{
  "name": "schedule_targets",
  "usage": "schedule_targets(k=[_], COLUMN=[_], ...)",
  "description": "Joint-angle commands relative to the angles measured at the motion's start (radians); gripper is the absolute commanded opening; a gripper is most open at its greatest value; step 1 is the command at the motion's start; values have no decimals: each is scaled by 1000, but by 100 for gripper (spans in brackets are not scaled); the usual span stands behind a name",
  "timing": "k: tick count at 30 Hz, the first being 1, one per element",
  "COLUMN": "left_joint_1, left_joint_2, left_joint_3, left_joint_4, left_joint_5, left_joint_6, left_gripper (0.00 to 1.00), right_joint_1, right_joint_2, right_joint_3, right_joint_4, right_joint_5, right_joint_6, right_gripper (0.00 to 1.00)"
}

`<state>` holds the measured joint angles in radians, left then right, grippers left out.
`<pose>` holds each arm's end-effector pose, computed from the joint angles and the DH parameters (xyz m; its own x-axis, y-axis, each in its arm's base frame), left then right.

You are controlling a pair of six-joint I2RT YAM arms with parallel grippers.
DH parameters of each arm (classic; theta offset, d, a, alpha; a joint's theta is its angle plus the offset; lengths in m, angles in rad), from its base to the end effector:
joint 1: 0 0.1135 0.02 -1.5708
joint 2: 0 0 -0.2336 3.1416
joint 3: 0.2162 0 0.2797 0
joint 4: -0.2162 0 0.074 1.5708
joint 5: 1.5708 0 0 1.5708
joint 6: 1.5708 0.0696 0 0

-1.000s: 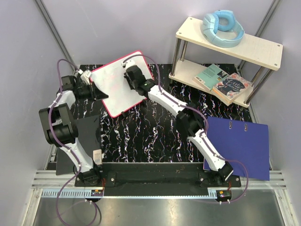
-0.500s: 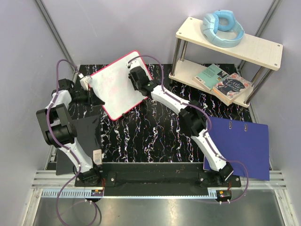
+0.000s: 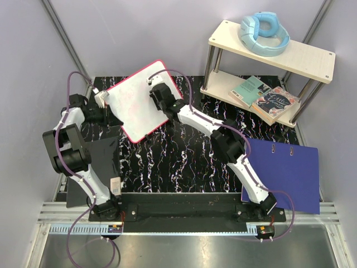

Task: Erase the whiteboard

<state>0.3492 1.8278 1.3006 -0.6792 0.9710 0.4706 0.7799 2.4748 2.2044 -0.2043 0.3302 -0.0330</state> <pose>0.3824 0.0781 0.1480 -0.7447 0.0012 -0.6674 0.4723 0.7074 -0.5258 0.4476 0.4110 0.1789 -0.3096 -0.3501 -0.8841 -0.4706 0.8643 -0.1775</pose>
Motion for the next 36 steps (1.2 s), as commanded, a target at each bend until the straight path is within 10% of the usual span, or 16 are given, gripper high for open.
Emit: schedule_targets(k=[1,9,18,23,36], left_joint_1=[23,71,94,100,103], left_joint_2=[14,25,18,37,110], left_joint_3=[-14,-4,-15,16,58], left_joint_4=[46,115,277,326,503], left_joint_5=[-203,-95,-3,23,192], left_joint_6=[102,-16,-204,-297,-506], left_gripper=[0,26,32,55,59], right_joint_1=[56,61,61,59,59], right_joint_2=[-63,-157,-136,-111,-103], right_joint_3=[-95,-350,-377,-376,-376], right_joint_4=[63,240,229,217,144], right_joint_5=[-39,-48,-48,-48,-43], right_joint_6=[14,88,114,133,156], right_gripper=[0,0,0,0,0])
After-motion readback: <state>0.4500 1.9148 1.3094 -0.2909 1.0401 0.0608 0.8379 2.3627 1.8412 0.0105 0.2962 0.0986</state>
